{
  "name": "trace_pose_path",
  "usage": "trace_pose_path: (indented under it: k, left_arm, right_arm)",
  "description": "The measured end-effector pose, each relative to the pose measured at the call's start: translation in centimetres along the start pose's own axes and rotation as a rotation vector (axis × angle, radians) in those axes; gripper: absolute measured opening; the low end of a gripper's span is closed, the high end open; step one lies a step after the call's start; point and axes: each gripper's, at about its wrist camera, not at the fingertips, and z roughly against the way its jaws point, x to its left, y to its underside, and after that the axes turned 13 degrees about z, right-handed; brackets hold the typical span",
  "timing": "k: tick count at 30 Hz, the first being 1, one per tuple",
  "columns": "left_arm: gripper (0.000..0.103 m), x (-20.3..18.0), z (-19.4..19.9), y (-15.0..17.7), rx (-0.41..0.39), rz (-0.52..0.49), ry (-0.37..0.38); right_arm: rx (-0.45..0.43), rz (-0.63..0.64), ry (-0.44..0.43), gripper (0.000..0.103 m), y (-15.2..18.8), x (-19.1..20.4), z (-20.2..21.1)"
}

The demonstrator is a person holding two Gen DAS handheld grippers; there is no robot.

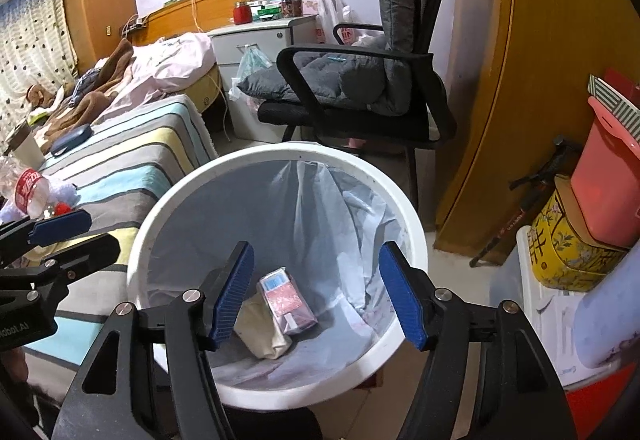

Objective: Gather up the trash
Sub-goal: 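Grasp the purple-white milk carton with left tool while right tool grasps clear bottle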

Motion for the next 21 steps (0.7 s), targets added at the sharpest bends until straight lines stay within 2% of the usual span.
trace_pose_path:
  k: [13,19,21]
  left_arm:
    - [0.066,5.3,5.8,1.1,-0.121,0.086,-0.083]
    - [0.073,9.0,9.3,2.2,-0.193,0.135,-0.160]
    - [0.074,10.5,10.4,2.7,-0.218,0.157,-0.209]
  right_arm:
    - [-0.075,0.025,-0.055,0.067,-0.5,3.7,1.9]
    - [-0.108,0.061,-0.110,0.067,-1.2,6.3,2.1]
    - [-0.117,0.081,-0.135,0.067,-1.4,7.5,2.1]
